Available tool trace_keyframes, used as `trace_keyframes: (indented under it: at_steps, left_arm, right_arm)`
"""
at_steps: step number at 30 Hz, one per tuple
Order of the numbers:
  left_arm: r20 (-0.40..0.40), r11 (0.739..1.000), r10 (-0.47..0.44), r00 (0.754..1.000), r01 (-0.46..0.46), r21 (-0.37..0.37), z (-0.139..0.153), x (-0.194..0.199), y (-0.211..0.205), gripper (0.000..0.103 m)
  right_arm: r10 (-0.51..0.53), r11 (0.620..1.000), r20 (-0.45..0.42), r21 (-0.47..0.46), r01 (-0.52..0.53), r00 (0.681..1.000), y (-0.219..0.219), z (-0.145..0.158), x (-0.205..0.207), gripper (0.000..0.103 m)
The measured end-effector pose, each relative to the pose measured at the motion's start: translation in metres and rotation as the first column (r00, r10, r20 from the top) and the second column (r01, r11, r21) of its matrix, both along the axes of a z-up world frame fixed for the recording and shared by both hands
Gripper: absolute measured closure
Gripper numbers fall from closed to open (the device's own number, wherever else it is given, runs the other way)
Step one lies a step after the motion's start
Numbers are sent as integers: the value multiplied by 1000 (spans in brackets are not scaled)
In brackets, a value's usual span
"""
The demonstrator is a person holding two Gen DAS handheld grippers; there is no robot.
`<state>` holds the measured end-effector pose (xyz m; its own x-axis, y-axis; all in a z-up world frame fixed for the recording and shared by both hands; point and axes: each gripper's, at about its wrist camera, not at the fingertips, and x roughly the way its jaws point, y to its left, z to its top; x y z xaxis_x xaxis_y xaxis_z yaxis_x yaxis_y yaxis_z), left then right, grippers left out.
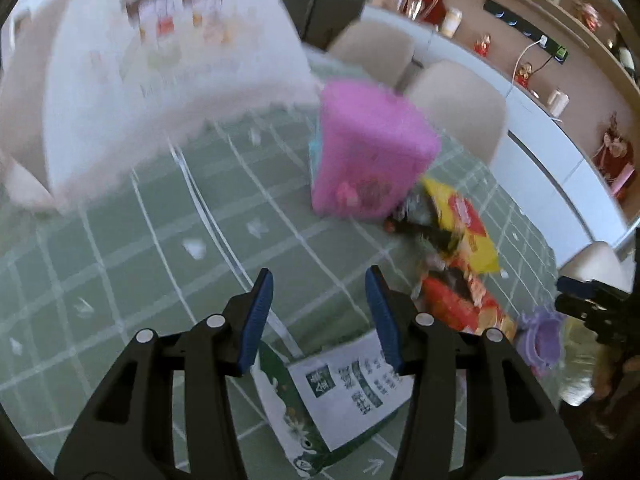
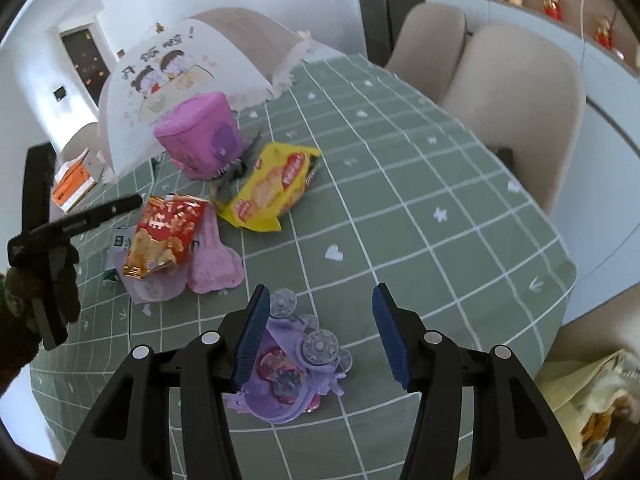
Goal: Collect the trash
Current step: 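Move both grippers back over the remaining snacks on the table, then grasp the red snack stick with the left gripper while the right grasps the yellow wafer bag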
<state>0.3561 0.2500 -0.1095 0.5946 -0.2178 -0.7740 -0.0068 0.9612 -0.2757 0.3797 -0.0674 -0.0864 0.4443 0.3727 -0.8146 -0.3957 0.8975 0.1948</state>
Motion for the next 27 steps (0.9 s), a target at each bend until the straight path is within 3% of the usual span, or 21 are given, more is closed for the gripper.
trace_keyframes:
  at_steps: [6, 10, 17, 20, 24, 27]
  left_arm:
    - [-50, 985, -171, 984, 171, 1, -5, -33, -29, 57]
    - [-66, 972, -233, 970, 235, 30, -1, -51, -50, 57]
    - [-20, 992, -128, 992, 128, -9, 25, -66, -57, 57]
    - [5, 993, -79, 997, 80, -85, 35, -64, -65, 57]
    - [-37, 992, 55, 998, -59, -116, 34, -50, -86, 57]
    - [-75, 979, 155, 985, -164, -123, 28, -54, -96, 57]
  right_arm:
    - [-16, 1000, -5, 22, 16, 1000, -5, -4, 0, 52]
    - [-11, 999, -8, 38, 11, 1000, -7, -3, -1, 52]
    - [52, 996, 39, 64, -54, 998, -8, 10, -12, 52]
    - [35, 997, 61, 68, -40, 998, -9, 14, -11, 52]
    - [2, 996, 87, 93, -10, 996, -18, 23, -14, 52]
    - [-6, 998, 132, 55, -1, 991, -26, 28, -24, 52]
